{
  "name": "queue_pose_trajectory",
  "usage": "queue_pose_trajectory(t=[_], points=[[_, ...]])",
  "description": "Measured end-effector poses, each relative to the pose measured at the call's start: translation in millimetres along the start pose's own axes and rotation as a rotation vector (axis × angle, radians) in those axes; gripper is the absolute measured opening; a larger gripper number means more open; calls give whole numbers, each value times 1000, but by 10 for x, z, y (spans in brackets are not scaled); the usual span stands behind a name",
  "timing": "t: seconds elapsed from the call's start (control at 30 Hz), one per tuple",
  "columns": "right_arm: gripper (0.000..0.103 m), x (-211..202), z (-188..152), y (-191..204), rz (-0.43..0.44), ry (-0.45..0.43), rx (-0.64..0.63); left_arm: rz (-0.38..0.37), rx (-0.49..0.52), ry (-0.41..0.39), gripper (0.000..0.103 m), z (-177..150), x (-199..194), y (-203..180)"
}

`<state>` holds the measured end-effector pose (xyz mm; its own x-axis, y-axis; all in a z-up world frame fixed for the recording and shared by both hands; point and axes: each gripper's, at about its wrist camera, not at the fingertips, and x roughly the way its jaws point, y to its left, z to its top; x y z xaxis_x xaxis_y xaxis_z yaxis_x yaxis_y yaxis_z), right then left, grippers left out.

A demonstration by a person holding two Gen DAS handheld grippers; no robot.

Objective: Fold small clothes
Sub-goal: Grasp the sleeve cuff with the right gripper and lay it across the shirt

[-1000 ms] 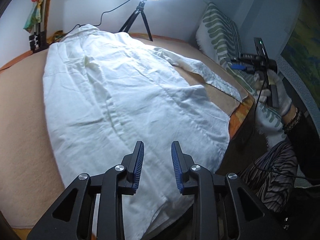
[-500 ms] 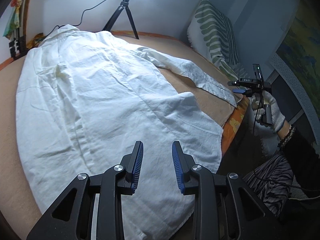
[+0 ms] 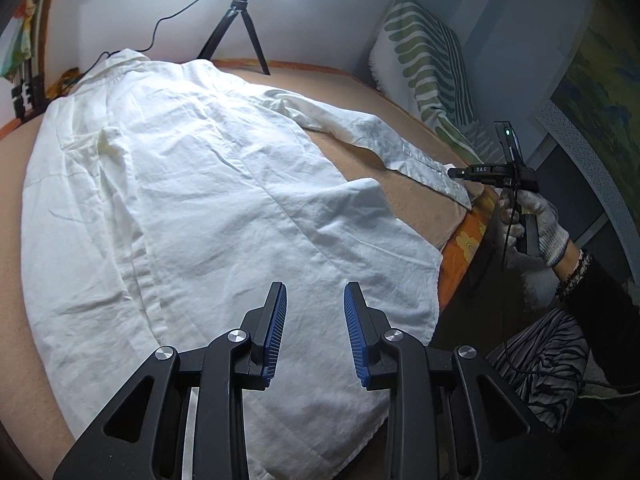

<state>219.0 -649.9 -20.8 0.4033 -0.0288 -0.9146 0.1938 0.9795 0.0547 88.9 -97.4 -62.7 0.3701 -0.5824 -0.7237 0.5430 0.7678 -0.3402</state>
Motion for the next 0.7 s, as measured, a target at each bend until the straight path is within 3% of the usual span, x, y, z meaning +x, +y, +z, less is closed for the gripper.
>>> queue_pose_trajectory(t=[0.1,0.37,0.53,0.7], points=[[2,-172,18,91,2,-58,9,9,-15,7,28,-30,31,47],[1,-850,-13,727,211,-223,-81,27,-64,-36,28,1,-78,185],[1,-995,-204,1231,324,-229,-207,20,-116,-38,28,-14,-86,290],[1,-1073,-544,1733,500,-170,-337,17,-157,-44,28,-13,-110,370]])
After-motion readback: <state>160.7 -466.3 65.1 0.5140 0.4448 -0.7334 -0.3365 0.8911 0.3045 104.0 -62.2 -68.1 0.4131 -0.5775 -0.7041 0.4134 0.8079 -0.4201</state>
